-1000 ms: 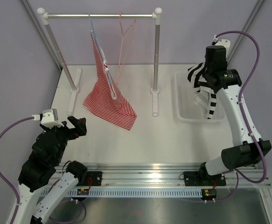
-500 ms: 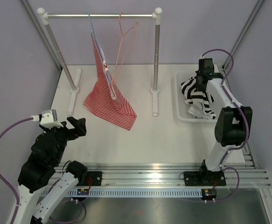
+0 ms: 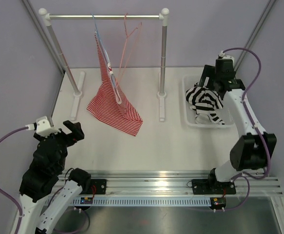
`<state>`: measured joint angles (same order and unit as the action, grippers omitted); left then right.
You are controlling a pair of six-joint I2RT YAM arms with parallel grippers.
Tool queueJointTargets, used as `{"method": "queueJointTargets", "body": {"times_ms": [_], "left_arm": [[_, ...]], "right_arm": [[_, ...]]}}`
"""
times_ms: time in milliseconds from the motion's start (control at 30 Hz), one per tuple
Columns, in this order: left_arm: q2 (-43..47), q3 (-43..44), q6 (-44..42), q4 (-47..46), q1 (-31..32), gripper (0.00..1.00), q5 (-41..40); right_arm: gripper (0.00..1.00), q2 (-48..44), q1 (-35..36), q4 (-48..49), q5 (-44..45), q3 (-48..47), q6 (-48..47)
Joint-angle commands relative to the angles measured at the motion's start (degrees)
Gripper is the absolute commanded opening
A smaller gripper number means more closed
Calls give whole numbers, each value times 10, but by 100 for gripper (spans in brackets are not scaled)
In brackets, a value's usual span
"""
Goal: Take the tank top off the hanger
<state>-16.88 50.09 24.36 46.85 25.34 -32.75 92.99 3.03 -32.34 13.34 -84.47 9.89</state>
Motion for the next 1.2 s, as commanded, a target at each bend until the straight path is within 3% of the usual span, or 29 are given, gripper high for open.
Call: {"method": "queueJointTargets", "body": {"times_ms": [0,67,233,500,733,900,1167], "left_arm": [[-16,10,-11,-24,-23,99,-33],[-31,8,-34,-39,-65,99,-18],[-60,-17,-83,-80,-174,99,123],[-113,-17,-116,-83,-174,99,189],[-97,-46,-116,-97,-174,99,253],[-91,-45,-113,-94,-174,99,248],[-73,-46,-112,-93,-173,99,245]], "right_arm": [[100,-150,28,10,-28,17,23],[100,-197,43,1,-21,54,19],[100,-346,78,-76,-17,112,6],[99,-544,167,-142,-15,153,0],[99,-605,168,-181,0,192,0],[100,-650,174,-160,23,213,-7],[99,-650,179,-155,30,216,-15]]}}
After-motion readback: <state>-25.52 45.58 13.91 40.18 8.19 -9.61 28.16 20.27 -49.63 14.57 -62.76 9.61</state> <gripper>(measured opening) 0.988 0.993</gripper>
